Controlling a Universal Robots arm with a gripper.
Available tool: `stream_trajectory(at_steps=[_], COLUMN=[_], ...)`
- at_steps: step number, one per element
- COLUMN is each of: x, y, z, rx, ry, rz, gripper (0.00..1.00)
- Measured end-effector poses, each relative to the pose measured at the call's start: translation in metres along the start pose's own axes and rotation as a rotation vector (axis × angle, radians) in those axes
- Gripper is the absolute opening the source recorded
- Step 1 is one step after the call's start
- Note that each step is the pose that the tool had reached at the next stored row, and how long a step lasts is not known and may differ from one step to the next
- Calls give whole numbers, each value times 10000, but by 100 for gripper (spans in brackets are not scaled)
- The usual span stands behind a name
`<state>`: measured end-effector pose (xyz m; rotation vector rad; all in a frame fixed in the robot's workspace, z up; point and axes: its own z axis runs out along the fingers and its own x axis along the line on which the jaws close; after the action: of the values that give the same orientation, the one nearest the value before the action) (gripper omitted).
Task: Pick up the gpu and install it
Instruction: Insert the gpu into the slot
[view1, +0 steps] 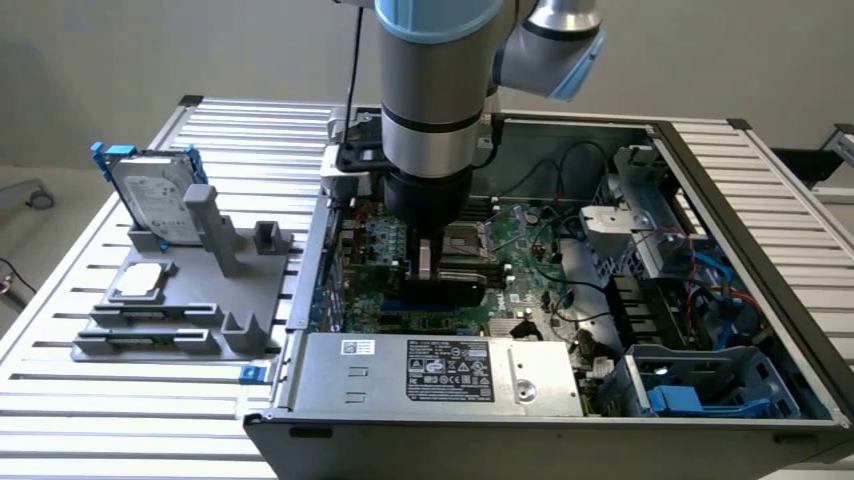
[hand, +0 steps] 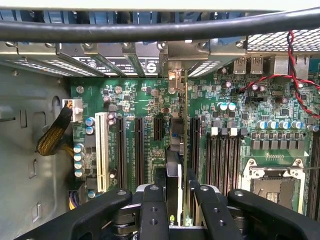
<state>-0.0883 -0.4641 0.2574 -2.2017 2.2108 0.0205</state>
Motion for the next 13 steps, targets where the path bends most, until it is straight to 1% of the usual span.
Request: stream_trajectory(at_steps=[10,13], x=[2,3], y=[0,0], z=[29,35], rx=[-41,-62], ry=[0,0], rz=[-37,-55], gripper=[27,27])
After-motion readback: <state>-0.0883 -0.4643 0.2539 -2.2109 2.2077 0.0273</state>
